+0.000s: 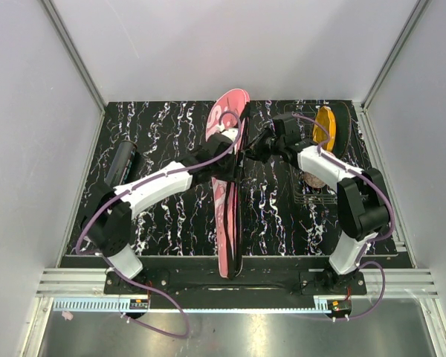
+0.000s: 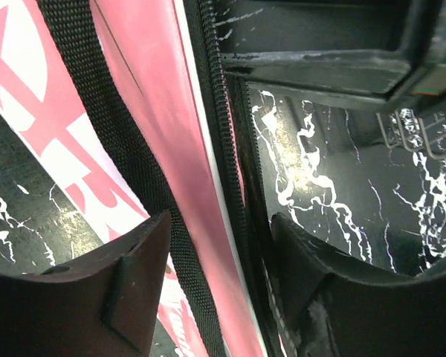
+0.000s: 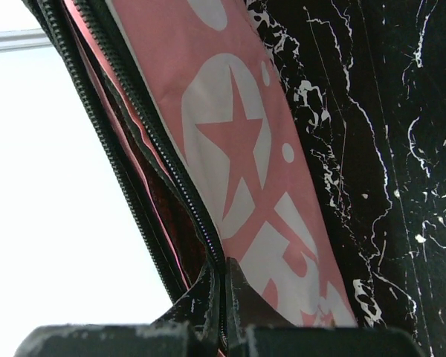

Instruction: Pack up the badminton gear

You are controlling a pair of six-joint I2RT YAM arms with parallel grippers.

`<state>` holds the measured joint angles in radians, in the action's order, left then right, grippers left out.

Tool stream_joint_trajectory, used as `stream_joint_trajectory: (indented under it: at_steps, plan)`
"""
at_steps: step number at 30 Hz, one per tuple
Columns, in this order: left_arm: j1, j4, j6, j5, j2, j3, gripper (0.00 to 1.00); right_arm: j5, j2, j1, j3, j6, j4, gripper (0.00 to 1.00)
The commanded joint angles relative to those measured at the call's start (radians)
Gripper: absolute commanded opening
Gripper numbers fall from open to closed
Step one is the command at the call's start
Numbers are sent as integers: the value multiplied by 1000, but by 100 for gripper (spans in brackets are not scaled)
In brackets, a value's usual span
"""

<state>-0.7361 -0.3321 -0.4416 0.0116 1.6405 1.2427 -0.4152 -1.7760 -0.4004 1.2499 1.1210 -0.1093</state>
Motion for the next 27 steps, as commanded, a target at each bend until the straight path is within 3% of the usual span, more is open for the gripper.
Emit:
stream_joint_trajectory:
  at_steps: [1, 2, 5, 6, 7, 8, 11, 15, 17, 22, 27]
  plan:
    - [-13, -35, 26, -145, 28, 61, 54, 10, 93, -14, 6, 72, 57, 0]
    - [-13, -33, 20, -150, 31, 64, 42, 7, 96, -14, 6, 69, 59, 0]
    - [-14, -25, 15, -151, 33, 66, 19, -8, 102, -17, 8, 28, 50, 4]
    - [-14, -27, 15, -154, 27, 64, 0, -20, 105, -18, 5, -28, 49, 9]
    - [-13, -24, 11, -156, 22, 63, 0, -33, 113, -15, 0, -68, 46, 15]
    - [-14, -19, 20, -145, 16, 52, 0, -46, 115, -15, -3, -122, 40, 29]
    - [-11, -1, 35, -119, -11, 31, 0, -88, 128, -5, 17, -359, -36, 57]
    - [-8, 1, 44, -85, -51, 6, 0, -137, 148, 20, 75, -663, -141, 72]
    - [0, 5, 53, -53, -67, -11, 0, -125, 148, 60, 98, -702, -161, 73]
    - [21, 27, 57, 30, -114, -51, 0, -301, 50, 202, 210, -658, -112, 66]
    - [43, 61, 53, 80, -139, -72, 0, -493, -106, 264, 351, -581, -10, 61]
